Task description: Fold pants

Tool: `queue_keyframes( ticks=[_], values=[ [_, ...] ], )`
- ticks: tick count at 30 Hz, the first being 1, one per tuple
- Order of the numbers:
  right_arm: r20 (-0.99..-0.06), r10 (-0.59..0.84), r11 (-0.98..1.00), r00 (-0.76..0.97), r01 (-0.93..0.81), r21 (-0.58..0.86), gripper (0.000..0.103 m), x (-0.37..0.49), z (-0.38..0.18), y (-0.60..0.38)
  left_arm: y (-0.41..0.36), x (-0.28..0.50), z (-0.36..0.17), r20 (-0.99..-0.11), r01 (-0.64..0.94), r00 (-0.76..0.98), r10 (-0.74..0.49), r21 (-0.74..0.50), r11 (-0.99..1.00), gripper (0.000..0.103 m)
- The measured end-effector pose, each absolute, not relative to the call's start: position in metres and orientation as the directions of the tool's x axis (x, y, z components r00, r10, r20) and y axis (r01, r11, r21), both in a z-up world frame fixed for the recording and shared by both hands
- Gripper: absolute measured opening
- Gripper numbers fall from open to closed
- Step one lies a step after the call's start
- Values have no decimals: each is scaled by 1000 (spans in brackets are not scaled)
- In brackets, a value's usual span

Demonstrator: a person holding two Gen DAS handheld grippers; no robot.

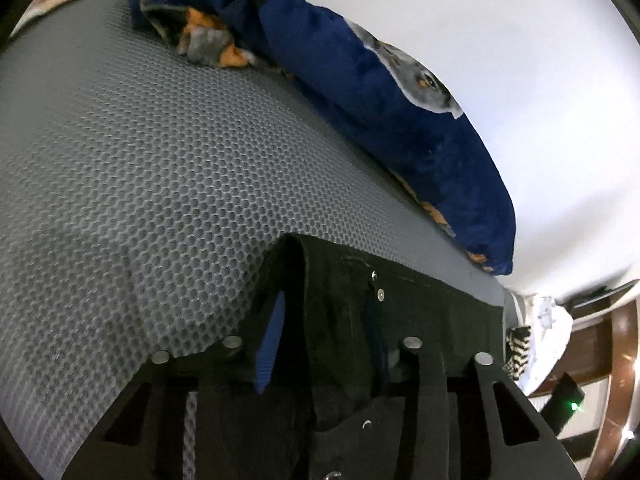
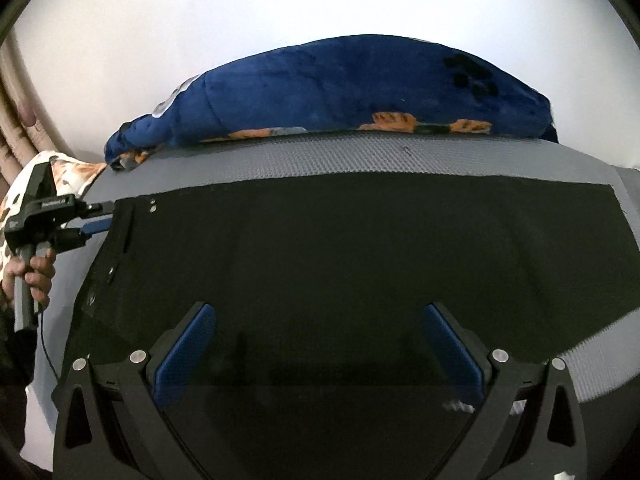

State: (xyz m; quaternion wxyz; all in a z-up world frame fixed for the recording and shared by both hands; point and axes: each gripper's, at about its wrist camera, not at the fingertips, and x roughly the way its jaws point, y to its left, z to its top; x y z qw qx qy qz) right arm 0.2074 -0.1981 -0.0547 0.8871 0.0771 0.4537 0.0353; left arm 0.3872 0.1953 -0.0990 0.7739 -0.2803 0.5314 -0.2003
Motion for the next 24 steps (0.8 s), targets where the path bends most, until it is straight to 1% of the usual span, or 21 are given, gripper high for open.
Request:
queue_keyframes(
  ticks=[2, 4, 6, 11, 16, 18, 20, 23, 24],
  values=[
    [-798, 142, 985, 586, -4, 172, 103, 215, -57, -197, 191, 392, -102, -706, 29, 346, -618, -650, 759, 27],
    [-801, 134, 987, 584, -10, 159, 103, 223, -61, -195, 187, 396, -103, -694, 43, 333, -638, -665, 746, 24],
    [-798, 141, 986, 586, -15, 164, 103, 228, -62, -195, 182, 400, -102, -692, 63, 334, -640, -661, 748, 17],
    [-795, 142, 987, 590, -23, 159, 103, 237, -65, -195, 170, 412, -101, -664, 129, 299, -685, -684, 719, 17],
    [-799, 138, 988, 586, -28, 151, 103, 244, -69, -195, 159, 429, -114, -664, 111, 241, -707, -705, 700, 17],
    [-798, 138, 988, 587, -28, 150, 103, 245, -70, -196, 154, 435, -117, -668, 110, 236, -705, -703, 703, 17],
    [-797, 142, 988, 587, -32, 152, 103, 246, -72, -197, 151, 439, -119, -654, 96, 234, -719, -721, 687, 17],
    [-801, 138, 989, 582, -33, 146, 103, 250, -75, -199, 150, 433, -119, -643, 81, 269, -717, -727, 682, 17],
    [-802, 135, 989, 581, -33, 143, 103, 252, -75, -200, 151, 430, -118, -649, 89, 288, -705, -714, 694, 14]
  ],
)
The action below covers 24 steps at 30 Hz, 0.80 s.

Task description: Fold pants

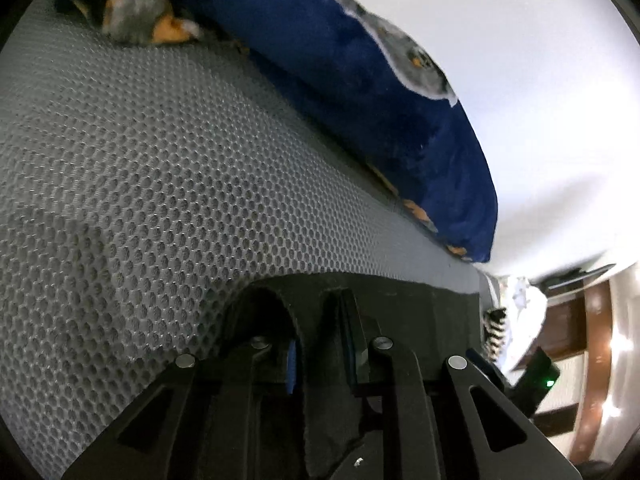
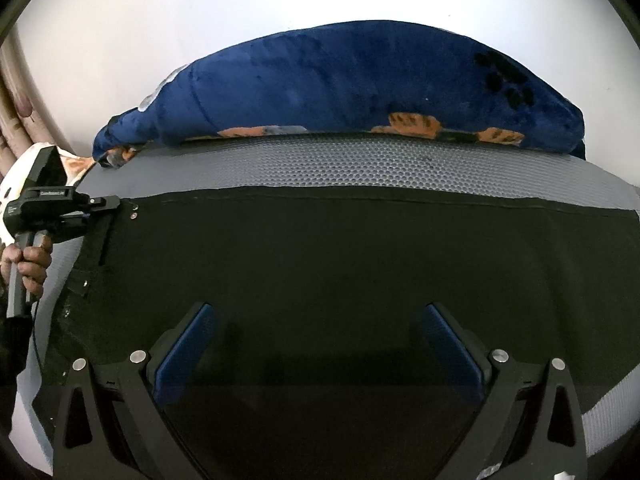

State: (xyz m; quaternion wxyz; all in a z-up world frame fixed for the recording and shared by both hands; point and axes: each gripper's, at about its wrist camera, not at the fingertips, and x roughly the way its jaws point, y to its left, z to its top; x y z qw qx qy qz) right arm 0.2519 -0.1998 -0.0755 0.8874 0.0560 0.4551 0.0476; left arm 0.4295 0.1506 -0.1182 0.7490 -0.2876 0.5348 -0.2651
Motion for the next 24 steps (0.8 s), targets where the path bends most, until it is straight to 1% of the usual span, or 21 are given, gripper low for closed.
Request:
queue_keyframes(
  ticks=[2, 4, 8, 13, 15, 18, 21, 24],
  values=[
    [-805, 137, 989, 577, -42, 139, 103, 255, -76, -201, 144, 421, -112, -665, 123, 328, -670, -673, 729, 10],
    [-808, 136, 990, 573, -61, 123, 103, 258, -75, -203, 140, 413, -102, -650, 150, 363, -667, -666, 731, 8],
    [-814, 165, 981, 557, -175, 80, 103, 266, -68, -207, 132, 387, -66, -546, 238, 426, -721, -701, 672, 7],
    [-843, 256, 909, 473, -415, 43, 103, 295, -53, -213, 124, 353, -31, -440, 372, 435, -786, -707, 602, 7],
    [-855, 275, 870, 440, -492, 26, 103, 312, -46, -216, 126, 336, -22, -408, 416, 430, -805, -702, 578, 7],
    [-865, 302, 823, 401, -567, 24, 103, 340, -40, -220, 133, 323, -15, -389, 440, 422, -819, -702, 560, 7],
    [-891, 320, 785, 322, -616, 60, 103, 367, -48, -225, 134, 313, -10, -367, 456, 416, -832, -708, 540, 7],
    [-914, 364, 729, 181, -665, 159, 103, 386, -64, -229, 141, 304, -6, -374, 462, 418, -828, -697, 548, 7]
  ],
)
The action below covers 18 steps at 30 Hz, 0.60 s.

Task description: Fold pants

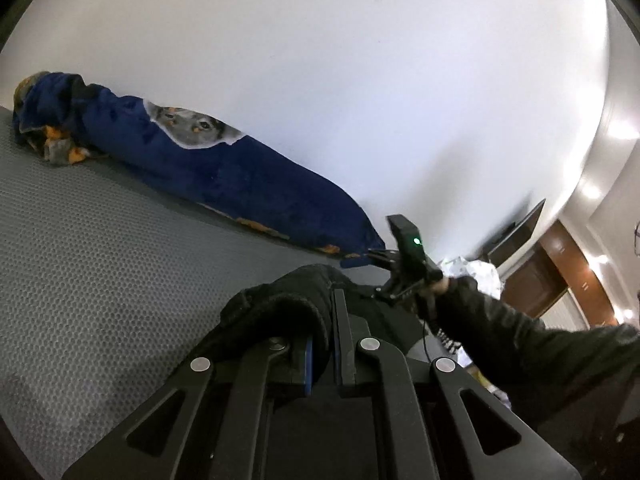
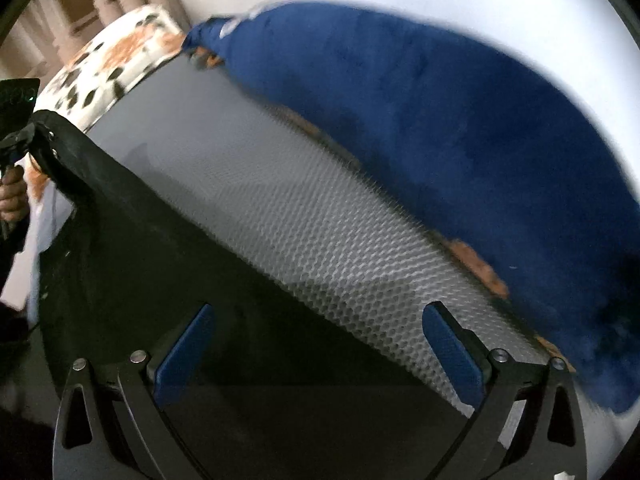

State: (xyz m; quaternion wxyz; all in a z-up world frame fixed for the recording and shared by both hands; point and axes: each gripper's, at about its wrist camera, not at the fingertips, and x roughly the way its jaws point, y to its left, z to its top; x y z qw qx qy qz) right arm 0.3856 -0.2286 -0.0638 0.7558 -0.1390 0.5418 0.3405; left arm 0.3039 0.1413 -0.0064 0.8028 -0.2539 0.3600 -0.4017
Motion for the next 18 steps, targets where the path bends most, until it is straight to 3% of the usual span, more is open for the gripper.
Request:
queue_keyframes(
  ticks=[3, 7, 10, 11, 13, 18],
  values=[
    [-921, 378, 687, 96, -696, 210, 95, 395, -77, -229, 147, 300, -5, -390, 450, 423, -818, -693, 563, 7],
    [-919, 394, 656, 28, -708, 260, 72, 400, -89, -232, 150, 295, -3, -413, 446, 420, -809, -682, 579, 7],
    [-921, 389, 634, 30, -734, 244, 41, 393, -88, -233, 147, 298, -5, -425, 443, 419, -802, -676, 589, 7],
    [-926, 376, 636, 35, -736, 231, 37, 391, -88, -233, 147, 301, -6, -425, 439, 419, -802, -678, 589, 7],
    [-933, 356, 661, 51, -720, 213, 18, 387, -87, -241, 147, 305, -8, -434, 431, 418, -798, -678, 595, 7],
    [-929, 320, 726, 186, -679, 114, 11, 357, -61, -253, 154, 312, -12, -465, 406, 418, -780, -673, 618, 7]
  ],
)
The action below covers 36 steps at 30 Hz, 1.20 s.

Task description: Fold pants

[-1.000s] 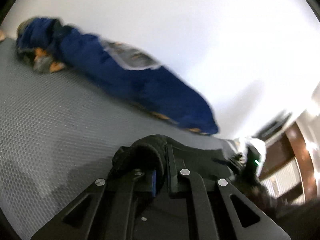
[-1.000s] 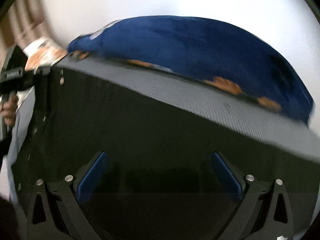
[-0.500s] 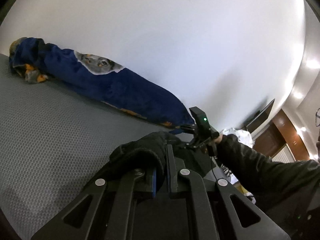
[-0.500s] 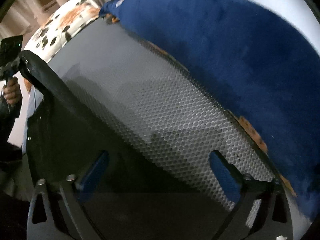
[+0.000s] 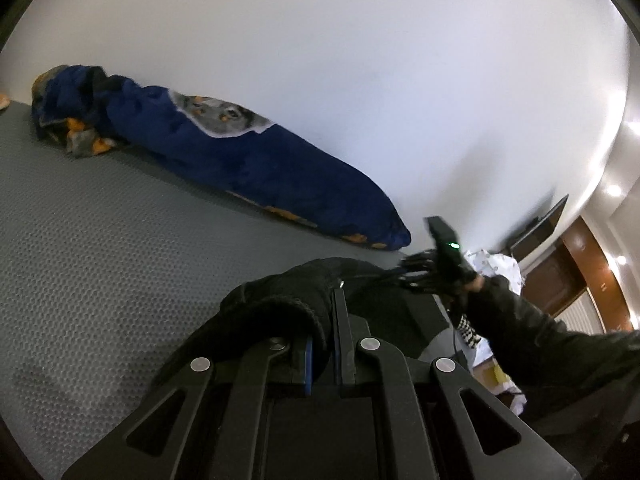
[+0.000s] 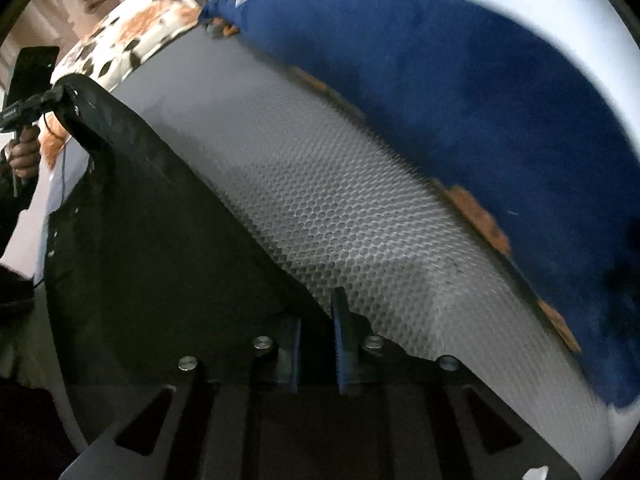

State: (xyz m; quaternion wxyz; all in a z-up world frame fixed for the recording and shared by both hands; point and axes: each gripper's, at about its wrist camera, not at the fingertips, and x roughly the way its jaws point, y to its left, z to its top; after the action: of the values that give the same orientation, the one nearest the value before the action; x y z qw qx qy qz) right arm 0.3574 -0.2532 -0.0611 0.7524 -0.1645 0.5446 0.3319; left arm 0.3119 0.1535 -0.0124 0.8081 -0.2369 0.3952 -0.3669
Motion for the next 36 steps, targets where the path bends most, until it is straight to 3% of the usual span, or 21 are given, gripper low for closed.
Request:
queue_keyframes(
  ticks=[6, 13, 28, 34, 36],
  values=[
    [-890, 271, 802, 368, -598, -3, 10, 294, -20, -257, 159, 303, -11, -514, 413, 410, -753, -632, 656, 7],
    [-872, 258, 857, 415, -515, 9, 9, 208, -4, -254, 165, 260, -3, -547, 448, 383, -744, -595, 668, 8],
    [-914, 293, 886, 279, -440, 149, 8, 105, -78, -228, 169, 173, -61, -757, 467, 271, -595, -438, 769, 17],
    [-928, 253, 900, 275, -418, 122, 8, 107, -94, -223, 156, 161, -69, -829, 474, 278, -486, -321, 820, 27],
    [-928, 246, 905, 278, -410, 117, 8, 107, -94, -223, 153, 157, -69, -864, 468, 285, -415, -252, 847, 52]
  ],
)
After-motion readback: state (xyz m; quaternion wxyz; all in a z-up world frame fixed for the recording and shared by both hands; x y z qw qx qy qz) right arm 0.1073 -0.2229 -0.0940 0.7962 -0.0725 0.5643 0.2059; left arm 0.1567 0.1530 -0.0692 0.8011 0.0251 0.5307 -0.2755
